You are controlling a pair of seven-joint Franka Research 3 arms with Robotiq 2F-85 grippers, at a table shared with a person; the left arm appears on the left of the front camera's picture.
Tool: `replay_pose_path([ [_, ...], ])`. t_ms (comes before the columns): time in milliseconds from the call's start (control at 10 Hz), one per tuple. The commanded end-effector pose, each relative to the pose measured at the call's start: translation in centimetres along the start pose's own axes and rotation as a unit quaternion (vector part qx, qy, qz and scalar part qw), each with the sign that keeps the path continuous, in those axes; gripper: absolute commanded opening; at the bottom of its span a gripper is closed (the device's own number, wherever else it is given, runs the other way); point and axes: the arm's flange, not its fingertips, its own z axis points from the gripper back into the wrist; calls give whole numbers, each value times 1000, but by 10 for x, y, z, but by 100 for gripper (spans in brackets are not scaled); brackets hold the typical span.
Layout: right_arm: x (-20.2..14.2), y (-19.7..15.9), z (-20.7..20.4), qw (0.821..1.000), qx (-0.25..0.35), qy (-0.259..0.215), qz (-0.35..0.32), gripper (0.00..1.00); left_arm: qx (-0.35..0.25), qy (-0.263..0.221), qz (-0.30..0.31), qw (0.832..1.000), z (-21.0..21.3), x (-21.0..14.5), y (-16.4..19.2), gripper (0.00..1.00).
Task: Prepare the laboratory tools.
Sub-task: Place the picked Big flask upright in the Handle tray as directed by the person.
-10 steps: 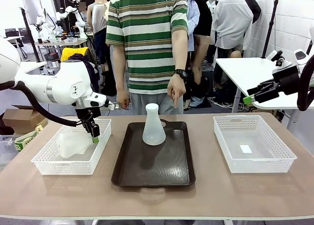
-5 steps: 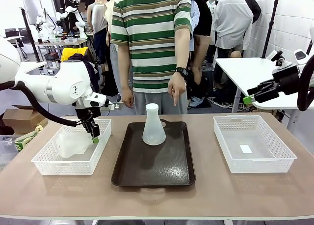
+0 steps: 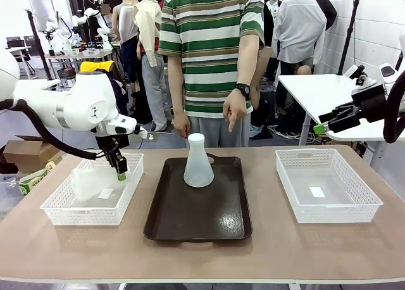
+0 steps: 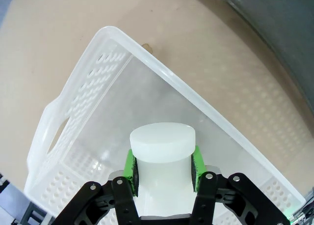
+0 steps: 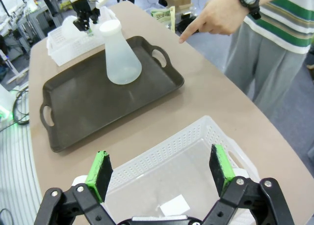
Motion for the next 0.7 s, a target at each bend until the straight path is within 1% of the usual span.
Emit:
replay_pose_path([
  [0, 0, 0, -1, 1000, -4, 2, 0, 100, 56, -20, -18, 998, 49, -30, -36, 0],
  [200, 0, 0, -1, 1000, -4, 2, 0, 100, 87, -76, -51, 992, 83, -44, -54, 0],
  [300, 0, 0, -1, 1000, -4, 2, 0, 100, 86, -158, -122, 976, 102, -49, -67, 0],
  [400, 0, 0, -1, 1000, -4, 2, 0, 100, 91, -221, -179, 954, 117, -51, -78, 0],
  [500, 0, 0, -1, 1000, -4, 2, 0, 100, 74, -291, -255, 919, 134, -54, -90, 0],
  [600, 0, 0, -1, 1000, -4, 2, 0, 100, 74, -351, -298, 884, 147, -57, -101, 0],
])
